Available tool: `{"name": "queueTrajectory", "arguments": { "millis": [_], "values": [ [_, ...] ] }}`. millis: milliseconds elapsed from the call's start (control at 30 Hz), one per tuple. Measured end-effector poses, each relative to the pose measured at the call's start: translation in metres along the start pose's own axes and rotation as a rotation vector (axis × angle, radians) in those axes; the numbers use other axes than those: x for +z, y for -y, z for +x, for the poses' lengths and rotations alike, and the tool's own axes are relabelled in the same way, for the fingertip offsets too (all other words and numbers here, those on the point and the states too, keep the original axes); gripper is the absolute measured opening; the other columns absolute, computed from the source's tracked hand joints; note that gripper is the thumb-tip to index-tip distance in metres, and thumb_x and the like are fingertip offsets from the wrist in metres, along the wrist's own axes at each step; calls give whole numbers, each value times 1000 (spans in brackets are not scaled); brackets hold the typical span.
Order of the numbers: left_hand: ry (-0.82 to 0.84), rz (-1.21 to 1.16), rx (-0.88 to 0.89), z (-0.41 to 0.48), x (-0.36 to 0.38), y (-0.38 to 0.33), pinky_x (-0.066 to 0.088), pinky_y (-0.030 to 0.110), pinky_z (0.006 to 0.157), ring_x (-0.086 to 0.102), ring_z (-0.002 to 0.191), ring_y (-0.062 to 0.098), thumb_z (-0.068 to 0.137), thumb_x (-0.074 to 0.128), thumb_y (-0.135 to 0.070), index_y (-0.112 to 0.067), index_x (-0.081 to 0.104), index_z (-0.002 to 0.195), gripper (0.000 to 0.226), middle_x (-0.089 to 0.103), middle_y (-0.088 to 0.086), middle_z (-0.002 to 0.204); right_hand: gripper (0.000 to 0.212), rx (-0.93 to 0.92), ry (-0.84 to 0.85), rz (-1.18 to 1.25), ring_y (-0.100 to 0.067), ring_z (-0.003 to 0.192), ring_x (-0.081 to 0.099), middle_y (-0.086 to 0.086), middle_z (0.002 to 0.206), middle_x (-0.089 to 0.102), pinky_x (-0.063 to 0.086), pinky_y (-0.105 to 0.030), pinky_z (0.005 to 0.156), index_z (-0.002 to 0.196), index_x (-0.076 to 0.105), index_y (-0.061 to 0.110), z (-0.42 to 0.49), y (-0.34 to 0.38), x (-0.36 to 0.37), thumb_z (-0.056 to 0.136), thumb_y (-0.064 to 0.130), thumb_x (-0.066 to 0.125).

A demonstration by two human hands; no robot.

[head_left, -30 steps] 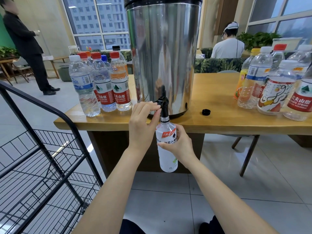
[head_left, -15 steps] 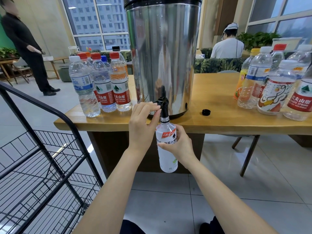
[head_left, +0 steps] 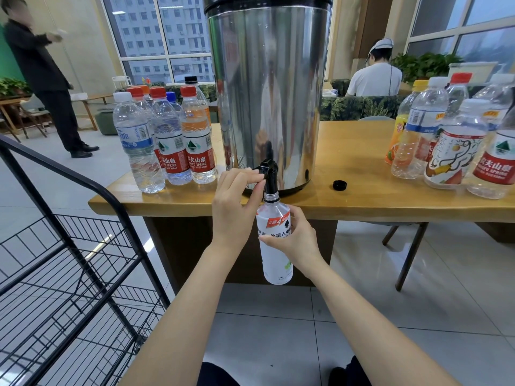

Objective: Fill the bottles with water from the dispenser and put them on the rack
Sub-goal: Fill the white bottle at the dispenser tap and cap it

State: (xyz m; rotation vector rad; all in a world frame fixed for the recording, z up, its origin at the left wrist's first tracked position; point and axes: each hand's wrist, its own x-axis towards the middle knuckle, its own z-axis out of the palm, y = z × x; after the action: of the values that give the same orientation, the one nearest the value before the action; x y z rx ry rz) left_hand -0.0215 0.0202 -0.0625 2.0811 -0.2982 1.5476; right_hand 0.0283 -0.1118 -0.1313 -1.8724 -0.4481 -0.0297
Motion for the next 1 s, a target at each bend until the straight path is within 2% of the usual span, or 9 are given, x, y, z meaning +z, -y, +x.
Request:
{"name": "queueTrajectory", "arguments": {
  "millis": [300, 467, 767, 1000],
  "values": [
    [1, 2, -5, 0, 0, 0, 45, 19, 90, 60, 99, 17, 89, 65, -12, -2, 69, 96, 13, 68, 10, 96, 76, 4, 3, 7, -4, 100, 55, 13, 112, 58, 47, -29, 86, 130, 43, 28, -1, 1, 0, 68, 29, 87],
    [5, 1, -2, 0, -1, 1, 44, 16, 90, 60, 98, 18, 89, 65, -12, -2, 69, 96, 13, 68, 10, 96, 76, 3, 7, 3, 1, 95, 54, 17, 108, 56, 43, -21, 79, 130, 43, 28, 0, 1, 1, 68, 29, 87],
    [1, -4, -12, 0, -1, 0, 43, 14, 90, 60, 99, 17, 89, 64, -13, -2, 69, 95, 14, 68, 11, 95, 75, 3, 0, 1, 1, 95, 53, 21, 104, 54, 43, -22, 80, 128, 43, 30, 1, 1, 1, 68, 30, 87],
    [-5, -6, -8, 0, 0, 0, 43, 13, 90, 59, 99, 16, 88, 65, -10, -1, 69, 95, 12, 68, 11, 95, 72, -16, -3, 6, -3, 99, 57, 16, 108, 57, 48, -26, 84, 124, 42, 33, 1, -1, 2, 68, 30, 87]
  ]
}}
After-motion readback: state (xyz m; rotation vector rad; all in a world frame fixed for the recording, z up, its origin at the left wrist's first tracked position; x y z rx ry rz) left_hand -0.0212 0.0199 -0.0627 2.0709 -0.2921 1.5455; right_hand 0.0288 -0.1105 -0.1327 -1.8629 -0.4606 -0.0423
